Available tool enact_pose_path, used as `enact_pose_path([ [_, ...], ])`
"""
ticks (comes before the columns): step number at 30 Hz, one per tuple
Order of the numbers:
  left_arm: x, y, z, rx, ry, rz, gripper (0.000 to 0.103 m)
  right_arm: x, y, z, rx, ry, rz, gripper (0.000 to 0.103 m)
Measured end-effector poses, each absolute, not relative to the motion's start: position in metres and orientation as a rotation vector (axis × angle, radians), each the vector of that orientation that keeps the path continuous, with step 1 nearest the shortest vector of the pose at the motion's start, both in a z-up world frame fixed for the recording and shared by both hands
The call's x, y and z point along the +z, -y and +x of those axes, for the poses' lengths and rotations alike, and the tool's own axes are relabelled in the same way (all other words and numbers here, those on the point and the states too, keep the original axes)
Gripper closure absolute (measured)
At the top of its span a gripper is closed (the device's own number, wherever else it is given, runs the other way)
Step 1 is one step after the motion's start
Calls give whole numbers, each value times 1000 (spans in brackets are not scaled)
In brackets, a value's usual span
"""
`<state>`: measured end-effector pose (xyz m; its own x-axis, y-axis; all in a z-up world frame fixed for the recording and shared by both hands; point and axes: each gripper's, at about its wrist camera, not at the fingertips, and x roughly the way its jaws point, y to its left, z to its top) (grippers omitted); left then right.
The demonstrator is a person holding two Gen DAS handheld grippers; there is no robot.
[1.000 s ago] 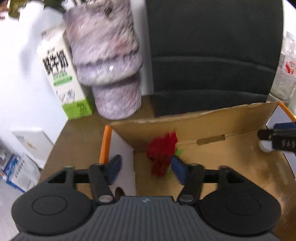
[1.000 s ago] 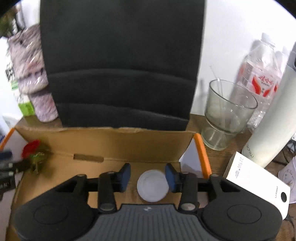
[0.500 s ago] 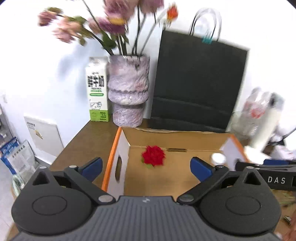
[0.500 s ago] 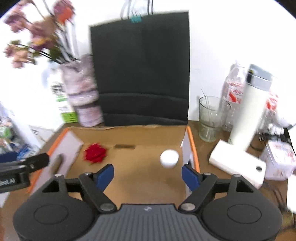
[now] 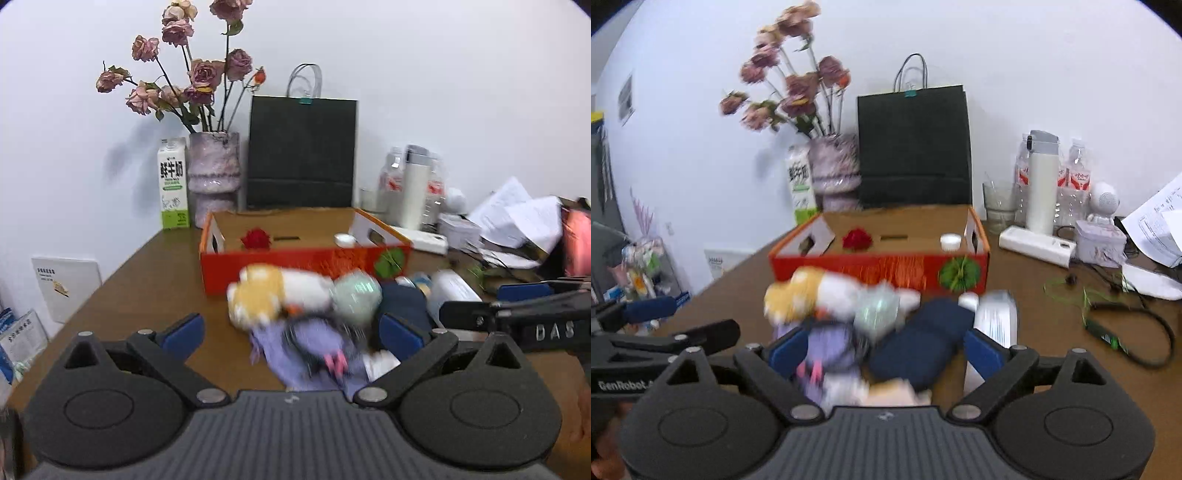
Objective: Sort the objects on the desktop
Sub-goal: 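Grasp the yellow block with the left gripper while the right gripper grasps the white cube plug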
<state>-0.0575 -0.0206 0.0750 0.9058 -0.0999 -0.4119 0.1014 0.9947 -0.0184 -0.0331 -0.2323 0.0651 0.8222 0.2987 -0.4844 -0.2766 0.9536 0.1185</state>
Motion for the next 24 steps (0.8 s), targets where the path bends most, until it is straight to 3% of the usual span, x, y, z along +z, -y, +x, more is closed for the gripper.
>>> enact_pose_path([
  [12,25,24,-96,-149,-531,0,0,15,235,-109,309,-558,-29,14],
  [14,22,23,-90,-147,-541,0,4,10,240,-102,301,-584,1,21],
  [17,22,16,-76,-152,-534,-8,15,10,245,-87,295,-603,29,26],
  [22,12,5,-40,-174,-610,-8,58,6,241,-57,294,-617,11,30],
  [24,8,0,-30,-172,-632,-20,61,3,237,-46,302,-633,4,34],
])
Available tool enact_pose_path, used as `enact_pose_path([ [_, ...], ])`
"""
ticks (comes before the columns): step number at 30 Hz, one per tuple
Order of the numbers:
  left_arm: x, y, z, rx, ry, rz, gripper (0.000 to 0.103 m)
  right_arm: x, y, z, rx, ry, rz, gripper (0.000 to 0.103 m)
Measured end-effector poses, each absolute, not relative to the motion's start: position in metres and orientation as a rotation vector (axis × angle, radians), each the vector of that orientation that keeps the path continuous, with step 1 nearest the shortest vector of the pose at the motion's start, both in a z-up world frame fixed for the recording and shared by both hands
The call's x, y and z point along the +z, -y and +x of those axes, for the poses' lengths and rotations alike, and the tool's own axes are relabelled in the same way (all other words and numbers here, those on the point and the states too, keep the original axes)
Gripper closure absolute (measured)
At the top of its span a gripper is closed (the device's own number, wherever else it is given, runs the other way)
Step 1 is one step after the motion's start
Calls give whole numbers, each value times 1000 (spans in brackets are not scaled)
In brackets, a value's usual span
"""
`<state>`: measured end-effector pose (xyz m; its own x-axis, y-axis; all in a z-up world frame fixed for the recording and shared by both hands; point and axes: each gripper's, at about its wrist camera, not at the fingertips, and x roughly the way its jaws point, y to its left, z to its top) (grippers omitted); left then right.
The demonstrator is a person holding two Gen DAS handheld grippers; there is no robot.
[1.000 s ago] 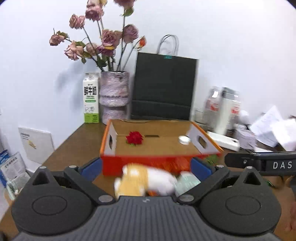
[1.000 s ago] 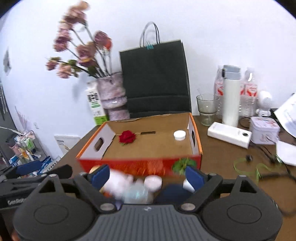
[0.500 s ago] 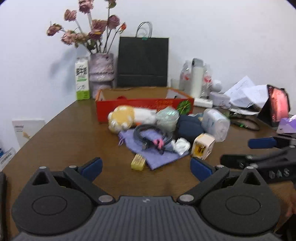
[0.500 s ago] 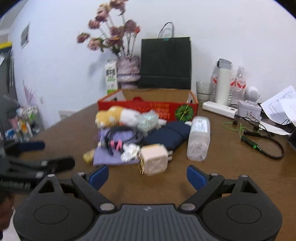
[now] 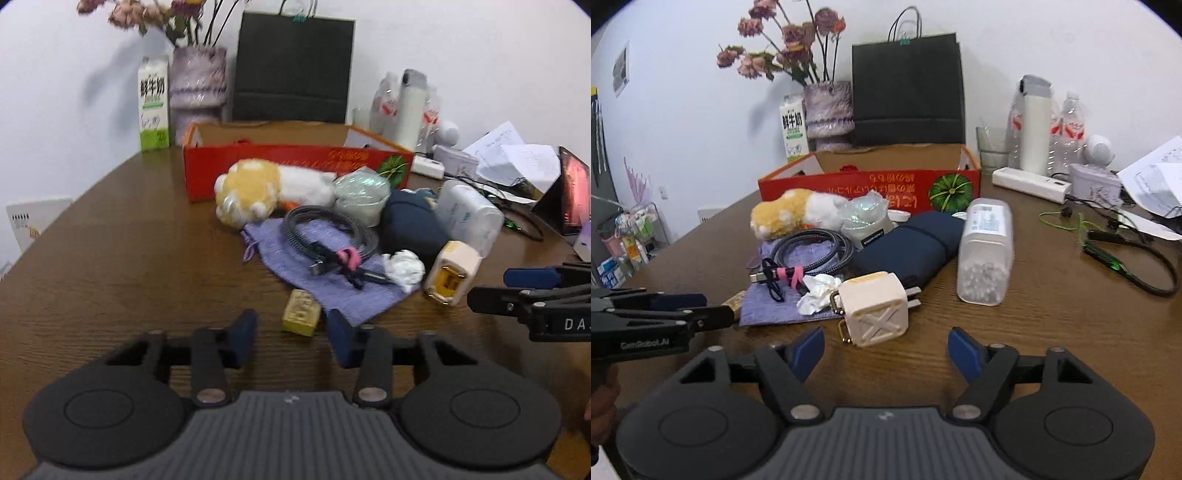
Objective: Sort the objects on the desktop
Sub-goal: 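Grasp the yellow block with the left gripper while the right gripper grasps the white cube plug, then carry the yellow block and white plug into the orange box and release both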
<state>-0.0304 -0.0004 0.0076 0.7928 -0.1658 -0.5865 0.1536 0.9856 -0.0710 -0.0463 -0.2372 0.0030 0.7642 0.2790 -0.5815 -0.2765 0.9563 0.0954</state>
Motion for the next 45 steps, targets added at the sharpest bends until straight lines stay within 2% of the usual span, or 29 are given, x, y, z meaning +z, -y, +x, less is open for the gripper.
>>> enact_pose_path([
  [4,6,1,-19,-195,-640,-1,61,-2,230,-23,311,-655,-6,37],
  [6,5,3,-15,-202,-646,18,61,-2,227,-16,322,-660,-7,42],
  [8,5,6,-12,-207,-645,37,69,-3,223,-9,332,-671,-9,54],
  [9,6,8,-12,-204,-646,44,81,-4,221,-8,335,-675,-19,54],
  [11,7,13,-15,-162,-649,61,81,-5,216,-9,322,-668,-44,63],
  [20,20,1,-63,-37,-642,-12,82,0,235,-46,317,-659,30,63],
  [29,72,-6,-68,-77,-510,-94,82,43,246,-82,344,-556,71,63],
  [33,106,-10,-20,-136,-470,-130,82,74,248,-57,348,-475,39,63],
  [37,137,-11,68,-160,-495,-144,81,113,244,5,345,-454,17,63],
  [41,146,-4,193,-216,-646,-201,81,143,226,124,352,-535,-21,63],
  [45,117,24,296,-120,-737,-124,81,127,199,245,294,-638,-117,63],
])
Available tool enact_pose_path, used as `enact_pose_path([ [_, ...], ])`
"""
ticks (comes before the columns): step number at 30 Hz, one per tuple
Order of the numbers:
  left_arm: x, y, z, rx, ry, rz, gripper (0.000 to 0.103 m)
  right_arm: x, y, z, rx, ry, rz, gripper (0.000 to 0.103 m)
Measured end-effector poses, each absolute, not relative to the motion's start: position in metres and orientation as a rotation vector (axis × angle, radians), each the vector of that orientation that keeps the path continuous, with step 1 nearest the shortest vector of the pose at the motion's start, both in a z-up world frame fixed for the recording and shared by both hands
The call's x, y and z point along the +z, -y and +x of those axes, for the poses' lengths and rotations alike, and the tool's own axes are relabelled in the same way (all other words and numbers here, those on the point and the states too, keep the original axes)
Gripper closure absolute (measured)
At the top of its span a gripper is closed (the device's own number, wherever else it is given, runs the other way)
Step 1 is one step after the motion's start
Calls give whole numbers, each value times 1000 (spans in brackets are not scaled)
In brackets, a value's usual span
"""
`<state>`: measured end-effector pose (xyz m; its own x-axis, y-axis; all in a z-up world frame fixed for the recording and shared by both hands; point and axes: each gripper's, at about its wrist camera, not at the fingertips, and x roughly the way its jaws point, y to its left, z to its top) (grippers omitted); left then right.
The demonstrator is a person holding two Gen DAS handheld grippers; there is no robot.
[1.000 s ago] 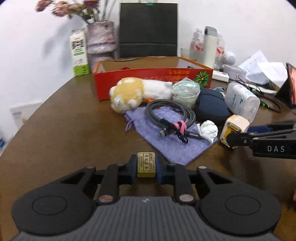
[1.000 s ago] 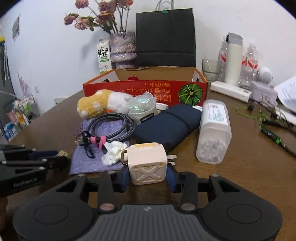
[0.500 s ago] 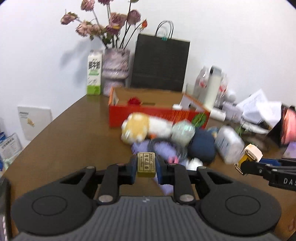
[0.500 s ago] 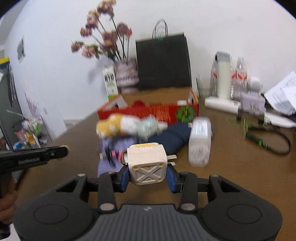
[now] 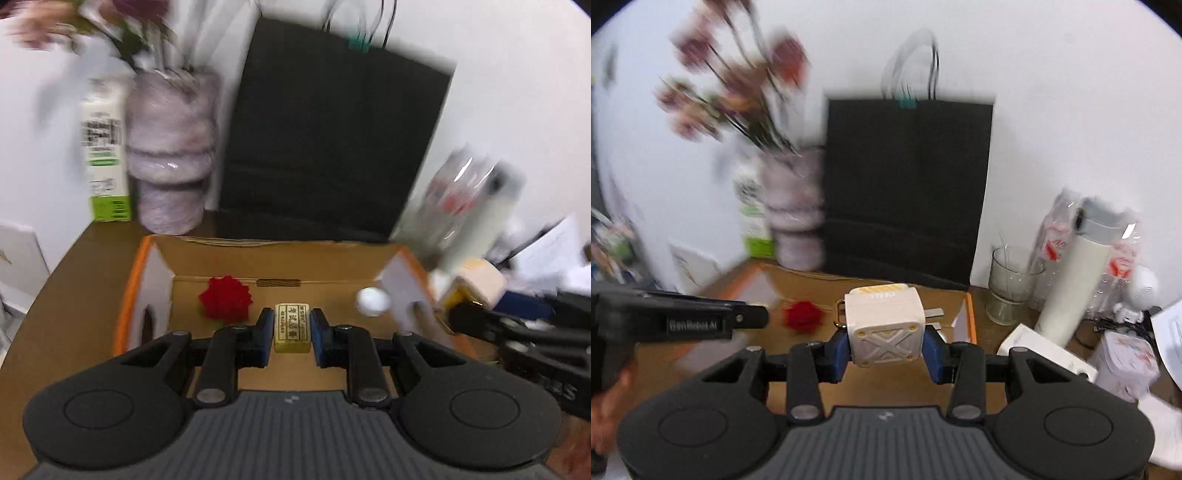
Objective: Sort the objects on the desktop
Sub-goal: 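Carry the yellow block and white plug into the orange box and release both, then move both open grippers back over the remaining items on the table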
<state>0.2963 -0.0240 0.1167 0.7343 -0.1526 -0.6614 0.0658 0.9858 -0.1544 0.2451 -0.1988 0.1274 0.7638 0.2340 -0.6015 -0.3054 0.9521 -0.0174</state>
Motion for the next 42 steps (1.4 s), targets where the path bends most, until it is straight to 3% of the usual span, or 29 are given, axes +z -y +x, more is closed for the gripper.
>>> enact_pose_path([
  [6,63,32,373,-48,-882,-111,79,70,185,389,242,-956,-21,63],
  [9,49,22,381,-37,-885,-139,58,55,176,415,226,-1003,1,63],
  [12,50,15,381,-87,-878,-165,29,45,167,424,242,-1024,5,56],
  [14,56,12,377,-65,-852,-130,27,46,165,422,236,-993,15,43],
  [18,73,0,357,-69,-818,-117,26,59,173,410,212,-951,32,41],
  [23,102,-13,314,-36,-762,-66,18,86,180,372,201,-892,-43,24],
  [29,119,-21,210,47,-645,-89,11,104,196,278,215,-775,-70,24],
  [31,118,-22,161,18,-585,-134,2,108,203,230,244,-701,-57,22],
  [42,63,-4,-28,-85,-533,-122,0,66,215,9,305,-575,-2,15],
])
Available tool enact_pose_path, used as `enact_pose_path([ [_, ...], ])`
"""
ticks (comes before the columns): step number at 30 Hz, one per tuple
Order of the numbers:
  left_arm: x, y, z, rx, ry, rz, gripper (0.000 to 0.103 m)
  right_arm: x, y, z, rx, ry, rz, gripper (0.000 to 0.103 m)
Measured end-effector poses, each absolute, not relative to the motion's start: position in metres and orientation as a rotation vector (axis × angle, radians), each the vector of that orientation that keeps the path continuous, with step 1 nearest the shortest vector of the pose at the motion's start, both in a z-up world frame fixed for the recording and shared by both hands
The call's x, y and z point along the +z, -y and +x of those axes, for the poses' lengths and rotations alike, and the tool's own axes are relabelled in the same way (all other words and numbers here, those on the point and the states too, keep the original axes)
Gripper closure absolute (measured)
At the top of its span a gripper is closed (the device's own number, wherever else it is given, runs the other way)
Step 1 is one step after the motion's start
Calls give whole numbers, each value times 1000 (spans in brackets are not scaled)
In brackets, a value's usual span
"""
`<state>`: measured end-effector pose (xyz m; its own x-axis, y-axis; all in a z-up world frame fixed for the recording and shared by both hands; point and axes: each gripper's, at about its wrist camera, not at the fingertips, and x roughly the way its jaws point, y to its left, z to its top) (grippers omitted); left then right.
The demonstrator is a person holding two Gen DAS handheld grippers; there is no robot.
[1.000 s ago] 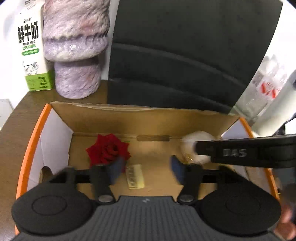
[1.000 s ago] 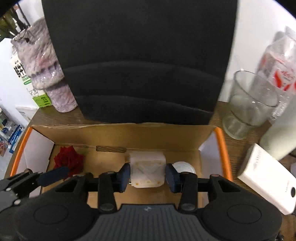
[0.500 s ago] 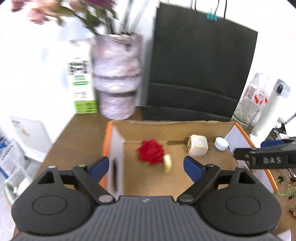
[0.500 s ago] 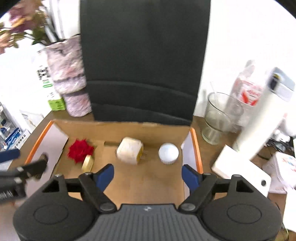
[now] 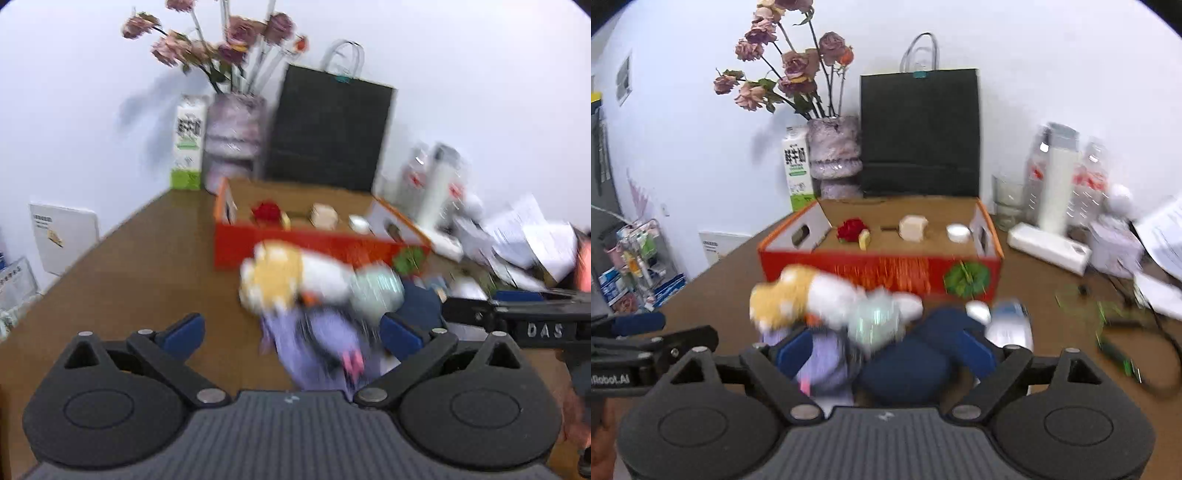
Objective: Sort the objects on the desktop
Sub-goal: 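Move both open grippers back over the remaining items on the table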
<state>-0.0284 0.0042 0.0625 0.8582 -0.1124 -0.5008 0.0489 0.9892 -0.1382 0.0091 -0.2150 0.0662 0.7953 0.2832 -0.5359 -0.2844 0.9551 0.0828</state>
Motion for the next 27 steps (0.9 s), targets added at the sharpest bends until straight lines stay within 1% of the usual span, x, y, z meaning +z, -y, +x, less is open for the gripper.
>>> enact_pose_path([
  [4,36,0,-60,-91,-557,-69,0,33,211,-43,315,-558,-16,15],
  [8,26,6,-78,-67,-531,-58,0,20,208,-81,325,-500,-64,14],
  [10,22,7,-79,-49,-529,-62,0,17,209,-86,339,-503,-76,9],
  [14,17,9,-81,-38,-541,-75,0,11,214,-92,312,-504,-82,9],
  [20,7,19,-81,-29,-559,-5,0,1,221,-89,300,-555,-38,9],
  [27,0,19,-72,-21,-599,-20,0,-6,223,-89,297,-578,-26,9],
])
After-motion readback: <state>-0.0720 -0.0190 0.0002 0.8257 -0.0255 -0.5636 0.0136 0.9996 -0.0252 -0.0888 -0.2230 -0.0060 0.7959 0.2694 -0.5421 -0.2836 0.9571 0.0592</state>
